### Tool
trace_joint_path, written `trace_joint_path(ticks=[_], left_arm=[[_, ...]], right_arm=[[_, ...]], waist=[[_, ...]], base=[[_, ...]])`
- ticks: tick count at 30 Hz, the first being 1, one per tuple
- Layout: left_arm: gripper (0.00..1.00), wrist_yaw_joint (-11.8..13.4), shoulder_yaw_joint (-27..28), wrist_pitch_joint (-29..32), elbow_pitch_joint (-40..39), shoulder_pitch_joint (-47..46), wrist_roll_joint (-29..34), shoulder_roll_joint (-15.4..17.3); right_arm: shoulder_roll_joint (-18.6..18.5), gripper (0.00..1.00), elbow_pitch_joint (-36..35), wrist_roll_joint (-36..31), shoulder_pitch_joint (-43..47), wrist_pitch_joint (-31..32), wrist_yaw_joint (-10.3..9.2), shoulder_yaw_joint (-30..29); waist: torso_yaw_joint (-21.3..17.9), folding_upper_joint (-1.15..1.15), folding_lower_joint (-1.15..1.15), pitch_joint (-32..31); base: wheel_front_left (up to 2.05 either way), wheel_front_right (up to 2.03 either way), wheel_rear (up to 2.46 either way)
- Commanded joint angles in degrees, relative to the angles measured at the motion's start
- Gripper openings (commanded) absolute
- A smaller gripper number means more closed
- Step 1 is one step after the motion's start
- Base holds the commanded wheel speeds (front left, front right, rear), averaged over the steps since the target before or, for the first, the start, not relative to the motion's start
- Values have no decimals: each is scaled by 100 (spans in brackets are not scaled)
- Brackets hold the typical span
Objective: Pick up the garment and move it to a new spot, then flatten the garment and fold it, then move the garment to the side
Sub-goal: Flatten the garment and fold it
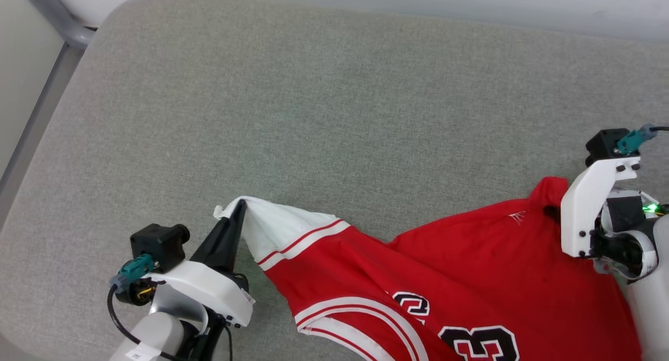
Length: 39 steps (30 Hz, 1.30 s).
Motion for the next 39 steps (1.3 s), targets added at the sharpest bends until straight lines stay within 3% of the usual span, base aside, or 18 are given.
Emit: trace_joint_path(ticks=[1,11,19,28,39], left_arm=[[0,10,48,-39,26,-27,-6,73],[0,122,480,73,25,-386,-90,504],[0,-104,550,299,533,-1526,-129,530],[0,-476,634,155,1569,-3422,-24,441],[0,-745,741,-171,2673,-5702,260,532]], right_arm=[[55,0,67,-51,-9,-163,-2,-22],[255,0,-35,-547,-288,-1292,-3,-245],[388,0,143,-770,-683,-1940,-4,-328],[377,0,469,-1283,-1926,-2704,-6,-733],[384,0,717,-1874,-3824,-3227,-7,-1176]], waist=[[-73,0,-1,-131],[-524,0,-1,-811],[-857,0,-1,-1015],[-1047,0,-1,-635],[-1124,0,-1,183]], base=[[0,0,0],[0,0,0],[0,0,0],[0,0,0],[0,0,0]])
